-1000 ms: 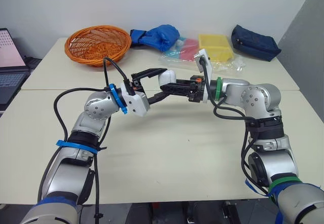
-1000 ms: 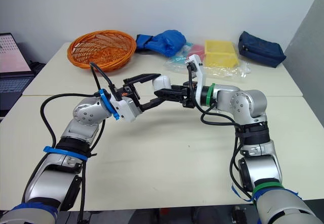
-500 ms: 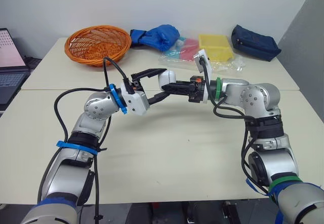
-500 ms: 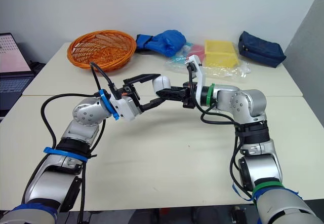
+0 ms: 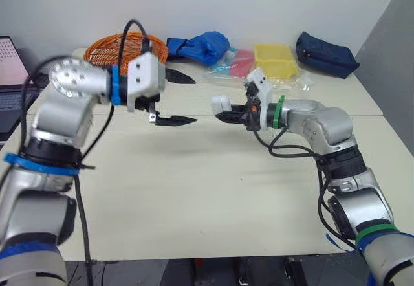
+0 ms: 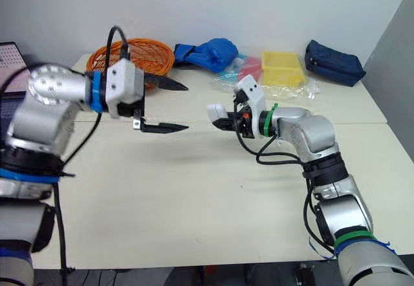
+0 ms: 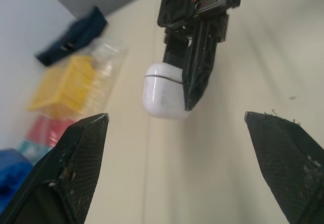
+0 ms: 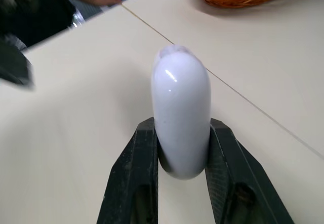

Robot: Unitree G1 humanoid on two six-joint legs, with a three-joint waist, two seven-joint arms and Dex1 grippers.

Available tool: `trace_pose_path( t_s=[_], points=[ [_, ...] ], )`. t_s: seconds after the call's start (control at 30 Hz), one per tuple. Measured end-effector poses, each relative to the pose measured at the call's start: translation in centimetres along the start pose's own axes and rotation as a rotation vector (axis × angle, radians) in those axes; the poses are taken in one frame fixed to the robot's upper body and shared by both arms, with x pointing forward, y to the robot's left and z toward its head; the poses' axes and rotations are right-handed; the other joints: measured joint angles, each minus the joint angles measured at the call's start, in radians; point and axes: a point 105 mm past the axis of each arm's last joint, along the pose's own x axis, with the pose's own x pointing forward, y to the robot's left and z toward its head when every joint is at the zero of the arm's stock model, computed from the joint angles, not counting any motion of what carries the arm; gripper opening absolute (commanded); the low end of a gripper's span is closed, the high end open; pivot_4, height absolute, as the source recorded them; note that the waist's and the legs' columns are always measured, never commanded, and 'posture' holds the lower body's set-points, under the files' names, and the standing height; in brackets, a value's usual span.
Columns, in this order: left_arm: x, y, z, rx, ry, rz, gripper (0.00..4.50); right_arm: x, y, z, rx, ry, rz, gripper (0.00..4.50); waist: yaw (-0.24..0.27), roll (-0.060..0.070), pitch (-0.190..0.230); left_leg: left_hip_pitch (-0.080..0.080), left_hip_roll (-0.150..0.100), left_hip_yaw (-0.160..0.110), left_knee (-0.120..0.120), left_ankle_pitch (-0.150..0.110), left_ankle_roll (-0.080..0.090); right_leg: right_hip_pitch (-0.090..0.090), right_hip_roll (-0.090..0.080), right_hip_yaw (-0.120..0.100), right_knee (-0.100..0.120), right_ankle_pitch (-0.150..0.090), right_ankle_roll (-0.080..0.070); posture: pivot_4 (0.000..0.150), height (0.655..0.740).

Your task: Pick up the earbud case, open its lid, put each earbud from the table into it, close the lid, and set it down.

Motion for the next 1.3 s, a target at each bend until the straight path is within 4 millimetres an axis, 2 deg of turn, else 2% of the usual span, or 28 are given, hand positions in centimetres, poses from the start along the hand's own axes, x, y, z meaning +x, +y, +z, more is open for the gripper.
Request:
trace_pose_path(
  t_s=[0.1,0.2,0.33,0.53,0.77,1.3],
  points=[
    [0.4,0.3,0.1,-0.045,0.046,-0.071,4.50,0.8,0.6,-0.2,-0.117,0.028,0.014,0.84,0.001,0.000,0.000,0.000,0.000,0.001,0.000,0.000,0.000,0.000,0.000,0.000,0.000,0.000,0.000,0.150,0.7400],
    [1.3,0.1,-0.9,-0.074,0.076,-0.137,3.87,1.0,0.7,-0.1,-0.182,0.032,0.015,0.84,0.002,0.000,0.000,0.000,0.001,0.001,0.001,0.000,0.000,-0.001,0.000,0.000,0.000,0.000,0.000,0.150,0.7400],
    [2.7,0.6,-1.8,-0.089,0.108,-0.162,2.69,1.3,1.0,-0.2,-0.208,0.033,0.019,0.84,0.002,0.000,0.000,-0.001,0.001,0.001,0.001,0.000,0.000,-0.002,0.000,0.000,0.001,0.000,-0.001,0.150,0.7400],
    [3.6,1.1,-2.3,-0.056,0.145,-0.169,2.69,1.5,1.4,0.2,-0.231,0.025,0.024,0.84,0.002,0.000,0.000,-0.008,0.001,0.002,0.002,0.000,0.000,-0.010,0.000,0.001,0.002,0.003,-0.006,0.150,0.7400],
    [4.4,1.8,-2.1,-0.039,0.159,-0.179,2.69,1.5,1.6,-0.4,-0.255,0.043,0.016,0.84,0.003,0.000,0.000,-0.014,0.001,0.000,0.009,0.000,0.000,-0.011,0.000,0.001,0.002,0.003,-0.005,0.150,0.7400],
    [5.0,1.4,-2.4,-0.028,0.164,-0.211,2.69,1.7,2.0,0.0,-0.288,0.037,0.028,0.84,0.002,0.000,0.000,-0.013,0.000,-0.001,0.016,0.000,0.000,-0.012,0.000,0.001,0.015,0.003,-0.005,0.150,0.7400]
  ],
)
